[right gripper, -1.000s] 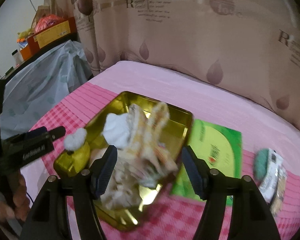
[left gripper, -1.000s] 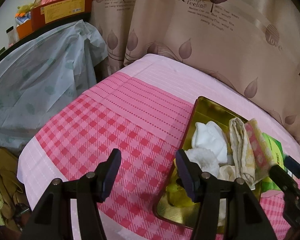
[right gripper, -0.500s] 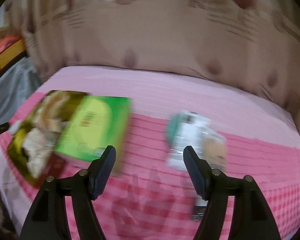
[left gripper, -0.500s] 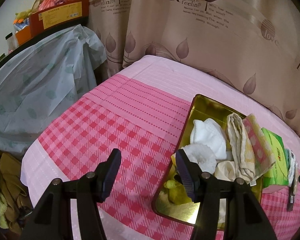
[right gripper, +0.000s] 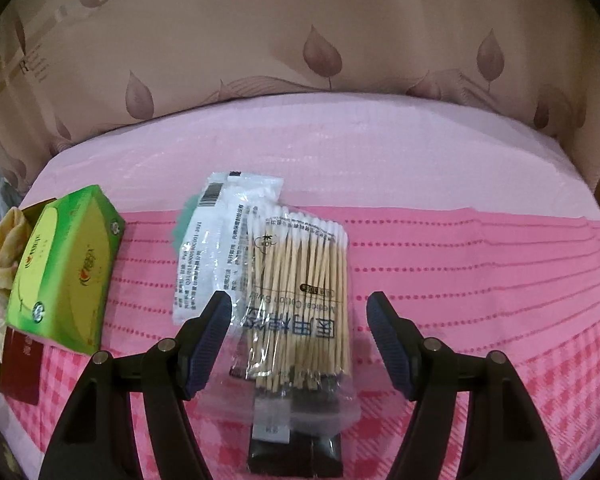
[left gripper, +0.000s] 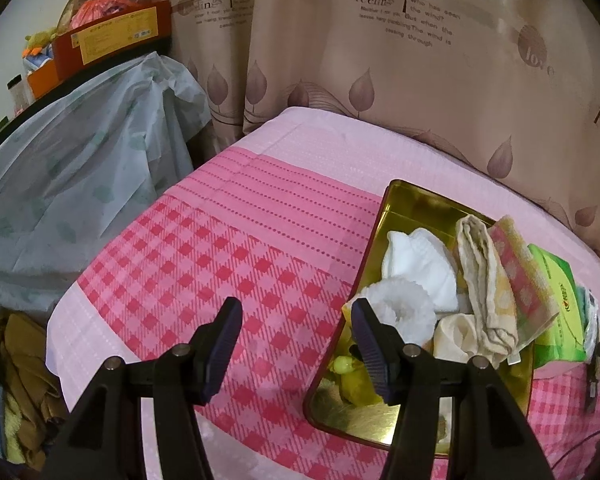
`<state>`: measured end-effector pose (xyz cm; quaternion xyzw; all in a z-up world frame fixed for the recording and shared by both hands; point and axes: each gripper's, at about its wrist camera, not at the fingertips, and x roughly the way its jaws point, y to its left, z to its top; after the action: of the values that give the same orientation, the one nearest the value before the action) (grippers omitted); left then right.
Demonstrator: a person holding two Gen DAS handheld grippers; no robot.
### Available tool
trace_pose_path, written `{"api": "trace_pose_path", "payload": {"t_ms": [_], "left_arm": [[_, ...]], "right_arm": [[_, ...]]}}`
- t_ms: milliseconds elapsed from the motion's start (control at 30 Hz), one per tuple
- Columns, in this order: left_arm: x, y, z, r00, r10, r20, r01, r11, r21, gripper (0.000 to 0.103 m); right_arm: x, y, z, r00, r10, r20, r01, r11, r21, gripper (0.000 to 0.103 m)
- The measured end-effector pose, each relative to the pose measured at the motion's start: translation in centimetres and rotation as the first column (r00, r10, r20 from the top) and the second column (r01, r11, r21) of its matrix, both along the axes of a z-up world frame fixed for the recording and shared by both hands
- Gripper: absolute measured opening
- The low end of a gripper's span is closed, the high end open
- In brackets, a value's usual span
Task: Organize soft objects
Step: 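Move the right tool to the cotton swab pack and grasp it, then lift the cotton swab pack with the right tool while the left tool approaches the white packet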
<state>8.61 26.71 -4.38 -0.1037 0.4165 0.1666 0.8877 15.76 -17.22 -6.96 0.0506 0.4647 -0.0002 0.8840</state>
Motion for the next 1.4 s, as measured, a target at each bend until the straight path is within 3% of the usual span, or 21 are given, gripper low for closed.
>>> {"api": "trace_pose_path", "payload": {"t_ms": [200,433,600,833,1033,1167,1400], "left_arm": [[0.3,-0.2,-0.4,1.000,-0.012,-0.011,0.012,1.000,0.027,0.058],[0.5,-0.3,-0.8,1.000,-0.013,-0.028,0.014,0.999,0.038,0.058],[0.5,-0.3,-1.1,0.999,-0.016,-0.034,0.018,0.999,0.051,0.058],[0.3,-0.3,-0.8,1.000,-0.016,-0.009,0.017,0.998,0.067,0.058],[-0.3,-0.9,0.1,0.999,-0.032,0.017,0.031,0.997,0.067,0.058],[-0.9,-2.9,1.9,0.995,-0.082,0.053,0.078,0.993,0.084,0.058],[-1.4,-9.5,4.5,0.968,-0.238,0.074,0.235,0.971,0.046,0.059]], "right_arm": [[1.3,-0.6,-0.9,1.000,0.011,0.011,-0.011,0.999,0.034,0.064],[1.8,-1.4,-1.3,0.999,0.040,0.030,-0.042,0.997,0.070,0.044],[0.9,-1.3,-1.0,0.997,0.057,0.059,-0.060,0.997,0.044,0.031],[-0.4,-3.3,-0.8,0.997,0.014,0.078,-0.014,1.000,0.010,0.030],[-2.0,-5.9,-1.8,0.996,-0.041,0.075,0.049,0.992,-0.117,0.029],[-3.0,-7.8,-3.0,0.996,-0.057,0.067,0.069,0.977,-0.202,0.029],[-3.7,-8.9,-3.2,0.995,-0.063,0.072,0.075,0.981,-0.178,0.029]]}}
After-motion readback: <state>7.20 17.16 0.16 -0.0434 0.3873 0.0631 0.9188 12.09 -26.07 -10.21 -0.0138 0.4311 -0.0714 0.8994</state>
